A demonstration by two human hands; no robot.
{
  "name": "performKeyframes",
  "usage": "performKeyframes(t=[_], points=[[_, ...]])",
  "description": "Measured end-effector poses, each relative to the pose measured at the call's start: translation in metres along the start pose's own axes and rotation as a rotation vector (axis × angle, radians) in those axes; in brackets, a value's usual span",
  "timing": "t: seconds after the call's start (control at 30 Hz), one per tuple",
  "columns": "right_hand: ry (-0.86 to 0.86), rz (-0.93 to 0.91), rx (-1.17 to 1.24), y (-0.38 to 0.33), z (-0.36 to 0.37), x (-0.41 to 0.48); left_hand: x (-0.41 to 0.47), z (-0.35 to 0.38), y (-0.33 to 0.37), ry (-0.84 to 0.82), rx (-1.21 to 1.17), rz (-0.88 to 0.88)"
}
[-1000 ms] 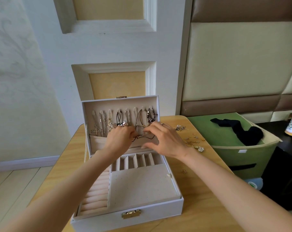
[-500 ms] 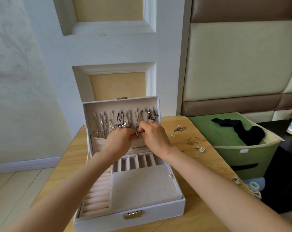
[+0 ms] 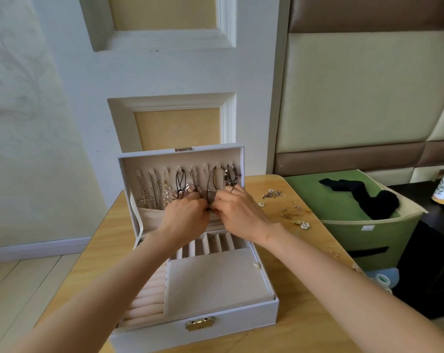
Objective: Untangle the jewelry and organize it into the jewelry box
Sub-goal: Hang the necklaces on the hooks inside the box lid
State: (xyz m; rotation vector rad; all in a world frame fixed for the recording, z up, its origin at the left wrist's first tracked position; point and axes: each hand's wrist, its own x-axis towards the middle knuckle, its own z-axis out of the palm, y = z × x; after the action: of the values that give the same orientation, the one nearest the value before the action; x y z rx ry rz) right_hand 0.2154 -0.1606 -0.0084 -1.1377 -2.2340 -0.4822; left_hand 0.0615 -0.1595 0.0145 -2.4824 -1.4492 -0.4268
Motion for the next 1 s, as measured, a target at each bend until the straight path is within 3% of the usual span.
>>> performKeyframes(t=[0.07,0.13,0.23,0.33,0.4,0.57,0.83,0.93,1.0], points=[[0.142,0.021,0.096,0.0,-0.003,-0.001,0.0,0.001,0.001,-0.034,0.013,0.015],[0.388,0.114,0.115,0.001,-0.008,0.002,0.002,0.002,0.0,-0.052,-0.002,-0.023],[0.614,0.49,0.18,0.013,-0.016,0.018,0.005,0.005,-0.001,-0.038,-0.06,-0.084],[0.39,0.847,0.647,0.027,-0.019,0.035,0.004,0.006,-0.001,-0.029,-0.081,-0.068],[0.25,0.929,0.861,0.033,-0.019,0.042,0.005,0.004,-0.002,-0.052,-0.063,-0.042],[0.303,0.935,0.959,0.033,-0.013,0.049,0.005,0.002,-0.003,-0.062,-0.047,-0.015],[0.323,0.979,1.037,0.037,-0.013,0.05,-0.007,0.007,0.01,0.07,0.104,-0.039],[0.29,0.983,1.031,0.038,-0.013,0.05,-0.006,0.011,0.006,0.215,0.111,0.014],[0.229,0.96,0.951,0.038,-0.013,0.05,-0.005,0.01,0.005,0.212,0.094,0.045]])
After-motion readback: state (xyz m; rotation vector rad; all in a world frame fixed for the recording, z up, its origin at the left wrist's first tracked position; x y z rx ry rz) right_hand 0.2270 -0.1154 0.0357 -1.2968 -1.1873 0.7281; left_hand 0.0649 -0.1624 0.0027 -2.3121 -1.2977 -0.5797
